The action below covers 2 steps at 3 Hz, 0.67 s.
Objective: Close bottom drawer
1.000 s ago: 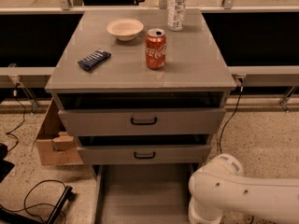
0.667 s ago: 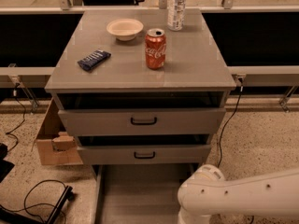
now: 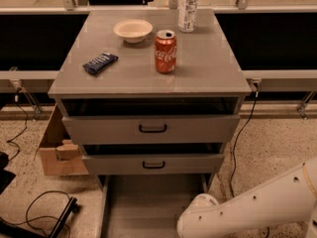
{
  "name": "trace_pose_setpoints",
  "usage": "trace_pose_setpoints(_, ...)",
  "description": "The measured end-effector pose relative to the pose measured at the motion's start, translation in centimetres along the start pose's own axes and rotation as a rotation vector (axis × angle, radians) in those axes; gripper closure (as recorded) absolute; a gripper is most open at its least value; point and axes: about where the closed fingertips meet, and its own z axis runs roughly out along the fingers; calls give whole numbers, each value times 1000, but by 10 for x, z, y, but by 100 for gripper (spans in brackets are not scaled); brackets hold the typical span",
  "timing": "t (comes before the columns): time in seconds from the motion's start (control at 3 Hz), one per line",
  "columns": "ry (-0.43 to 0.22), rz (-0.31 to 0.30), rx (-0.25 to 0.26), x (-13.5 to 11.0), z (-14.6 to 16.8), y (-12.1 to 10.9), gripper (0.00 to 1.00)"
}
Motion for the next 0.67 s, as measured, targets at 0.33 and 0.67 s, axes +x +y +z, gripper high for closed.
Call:
trace_pose_setpoints(0.33,-45,12,-28,-3,-21,20,72)
trace_pose_setpoints(0.67,-43,3,-33,-4,-18,21,95)
